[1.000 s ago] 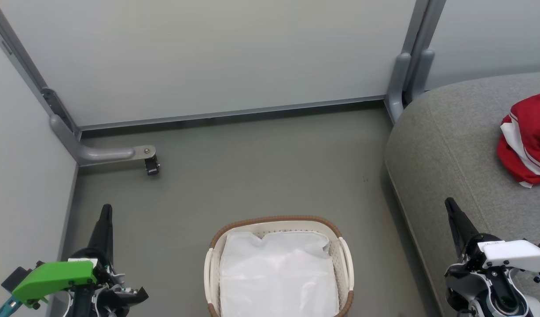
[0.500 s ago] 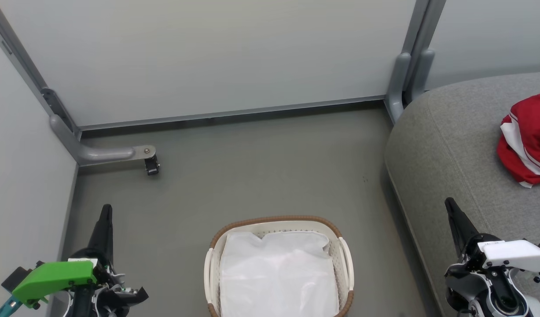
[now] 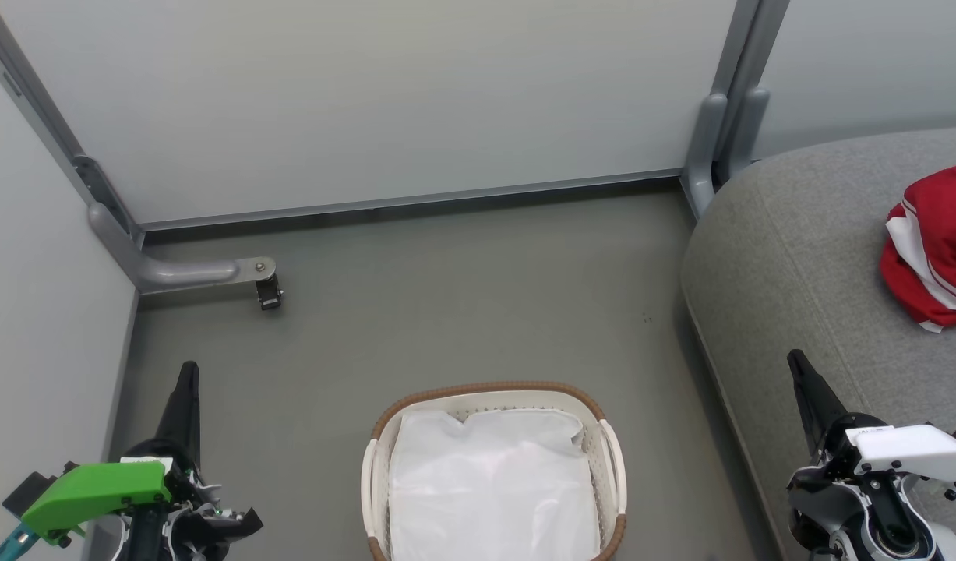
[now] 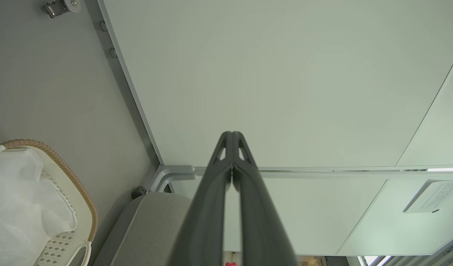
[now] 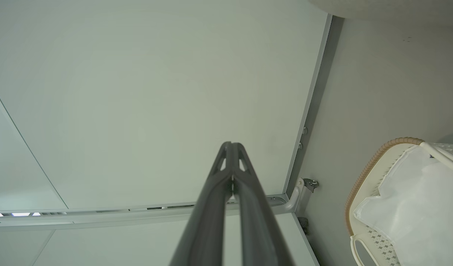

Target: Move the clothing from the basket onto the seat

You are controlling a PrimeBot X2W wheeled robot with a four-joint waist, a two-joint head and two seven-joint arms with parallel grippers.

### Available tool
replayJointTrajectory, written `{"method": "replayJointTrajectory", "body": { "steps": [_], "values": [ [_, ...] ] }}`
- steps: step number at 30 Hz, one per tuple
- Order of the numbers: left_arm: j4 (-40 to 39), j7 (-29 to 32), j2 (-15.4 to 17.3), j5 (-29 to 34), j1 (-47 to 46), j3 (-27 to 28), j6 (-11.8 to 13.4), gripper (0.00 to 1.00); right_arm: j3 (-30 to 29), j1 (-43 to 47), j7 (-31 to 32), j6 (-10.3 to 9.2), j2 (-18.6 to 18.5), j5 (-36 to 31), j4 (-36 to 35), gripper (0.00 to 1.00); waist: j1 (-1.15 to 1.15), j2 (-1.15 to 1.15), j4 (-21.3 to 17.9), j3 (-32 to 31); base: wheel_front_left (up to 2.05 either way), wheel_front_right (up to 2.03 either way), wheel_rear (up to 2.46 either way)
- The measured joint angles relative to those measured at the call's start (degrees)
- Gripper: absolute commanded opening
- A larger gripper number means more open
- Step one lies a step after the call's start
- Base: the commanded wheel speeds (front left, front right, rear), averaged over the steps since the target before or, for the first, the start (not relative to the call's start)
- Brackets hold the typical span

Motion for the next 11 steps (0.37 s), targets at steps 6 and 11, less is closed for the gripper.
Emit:
{"method": "replayJointTrajectory", "body": {
  "steps": [6,11],
  "values": [
    [0.0,0.0,0.0,0.0,0.0,0.0,0.0,0.0,0.0,0.0,0.0,0.0,0.0,0.0,0.0,0.0,0.0,0.0,0.0,0.0,0.0,0.0,0.0],
    [0.0,0.0,0.0,0.0,0.0,0.0,0.0,0.0,0.0,0.0,0.0,0.0,0.0,0.0,0.0,0.0,0.0,0.0,0.0,0.0,0.0,0.0,0.0]
  ]
}}
